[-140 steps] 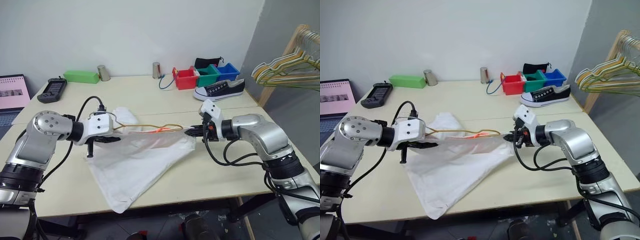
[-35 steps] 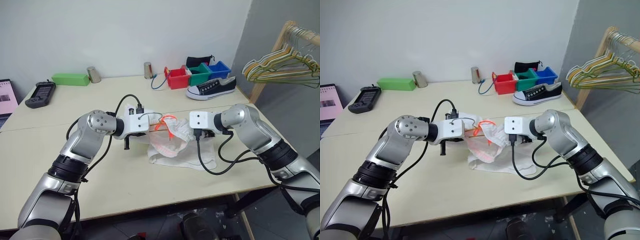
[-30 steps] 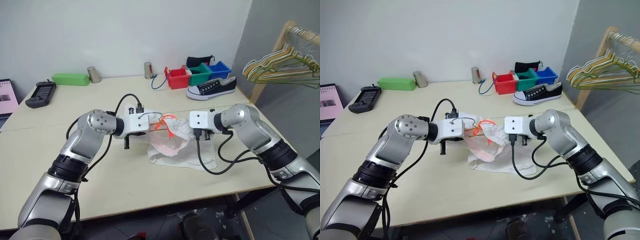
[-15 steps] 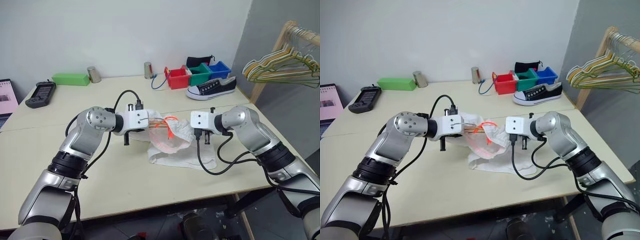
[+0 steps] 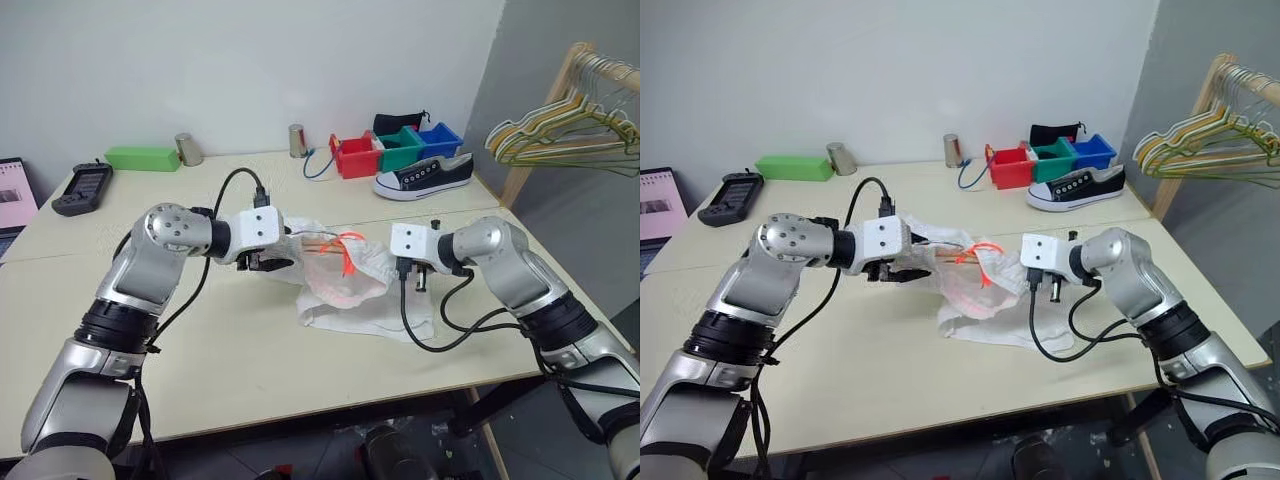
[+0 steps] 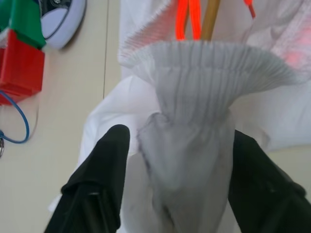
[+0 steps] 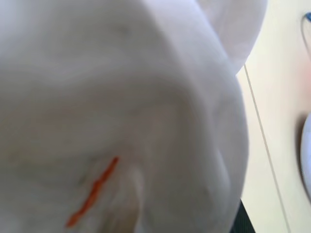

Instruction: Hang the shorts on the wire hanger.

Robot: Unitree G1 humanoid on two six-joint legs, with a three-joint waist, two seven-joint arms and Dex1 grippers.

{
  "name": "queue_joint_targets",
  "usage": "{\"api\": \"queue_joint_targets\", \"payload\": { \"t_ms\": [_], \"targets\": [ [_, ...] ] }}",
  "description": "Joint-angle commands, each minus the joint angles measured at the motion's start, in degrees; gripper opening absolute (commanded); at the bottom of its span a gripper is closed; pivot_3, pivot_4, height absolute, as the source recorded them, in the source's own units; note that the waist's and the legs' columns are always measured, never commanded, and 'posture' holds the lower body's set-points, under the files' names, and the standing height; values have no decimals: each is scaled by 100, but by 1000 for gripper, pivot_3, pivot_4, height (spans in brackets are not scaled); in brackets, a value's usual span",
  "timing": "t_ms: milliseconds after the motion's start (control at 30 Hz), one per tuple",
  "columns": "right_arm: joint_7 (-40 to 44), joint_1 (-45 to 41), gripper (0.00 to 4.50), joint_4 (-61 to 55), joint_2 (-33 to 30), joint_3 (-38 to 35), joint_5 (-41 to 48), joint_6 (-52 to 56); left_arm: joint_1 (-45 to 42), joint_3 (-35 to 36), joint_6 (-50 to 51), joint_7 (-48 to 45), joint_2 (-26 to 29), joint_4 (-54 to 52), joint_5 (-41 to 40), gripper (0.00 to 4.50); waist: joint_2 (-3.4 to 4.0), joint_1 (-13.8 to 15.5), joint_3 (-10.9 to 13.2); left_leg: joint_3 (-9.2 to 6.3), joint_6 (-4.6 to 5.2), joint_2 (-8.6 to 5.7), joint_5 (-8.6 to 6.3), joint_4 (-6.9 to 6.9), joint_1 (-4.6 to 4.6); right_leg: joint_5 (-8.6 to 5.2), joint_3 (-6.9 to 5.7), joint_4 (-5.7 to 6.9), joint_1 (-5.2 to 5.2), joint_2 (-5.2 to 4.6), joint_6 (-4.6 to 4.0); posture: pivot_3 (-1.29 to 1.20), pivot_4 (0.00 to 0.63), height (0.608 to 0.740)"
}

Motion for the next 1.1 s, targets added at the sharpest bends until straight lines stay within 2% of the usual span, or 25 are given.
{"api": "queue_joint_targets", "payload": {
  "t_ms": [33,133,267,333,433,600,700,867,1100],
  "targets": [
    [-5,4,0,-124,-95,-272,57,-3,-78,356,154,-3,108,-287,-311,3927,0,-1,-1,0,0,0,0,0,1,0,0,0,0,0,0,-260,8,740],
    [-37,63,0,-118,-46,-331,136,118,-61,554,445,-130,216,-532,-620,4491,-1,-8,-1,-1,0,1,0,1,2,0,-1,3,1,0,0,-262,3,740],
    [-152,247,0,-131,-27,-517,244,326,-64,963,934,-195,453,-719,-1064,4491,-1,-15,-1,-1,0,1,0,6,1,0,0,8,0,0,0,-266,0,740],
    [-214,477,0,-345,47,-796,478,758,-59,1225,1212,-124,538,-743,-1292,4491,-3,-6,-2,-2,0,1,0,6,2,0,-1,9,1,1,0,-269,0,740],
    [-511,793,0,-714,158,-1183,668,1252,-57,1493,1690,34,454,-879,-1671,4491,-3,-5,-3,-5,0,0,0,11,1,0,-5,12,3,1,0,-284,0,740],
    [-1461,1691,0,-1896,580,-2488,1027,3053,116,1642,2577,709,-337,-1598,-2411,4491,-9,49,-9,-14,-1,0,0,24,0,0,-11,9,18,0,1,-327,0,740],
    [-1916,2166,0,-2482,662,-3001,1062,3725,124,1542,2900,1149,-878,-1947,-2643,4491,-12,87,-12,-16,-1,-3,0,28,1,2,-12,5,26,-1,4,-369,0,740],
    [-2466,2969,0,-3481,735,-3784,1102,4787,63,1014,2952,1614,-1753,-2178,-2720,4491,3,-32,-40,-12,-1,-4,0,30,2,6,-9,1,29,-1,10,-438,0,740],
    [-3149,3401,0,-3947,785,-4676,1067,5503,-306,497,2530,1840,-2585,-1766,-2610,4491,50,-558,-99,1,-2,-4,-1,28,8,9,-5,-35,50,-1,17,-533,0,740]
  ]
}}
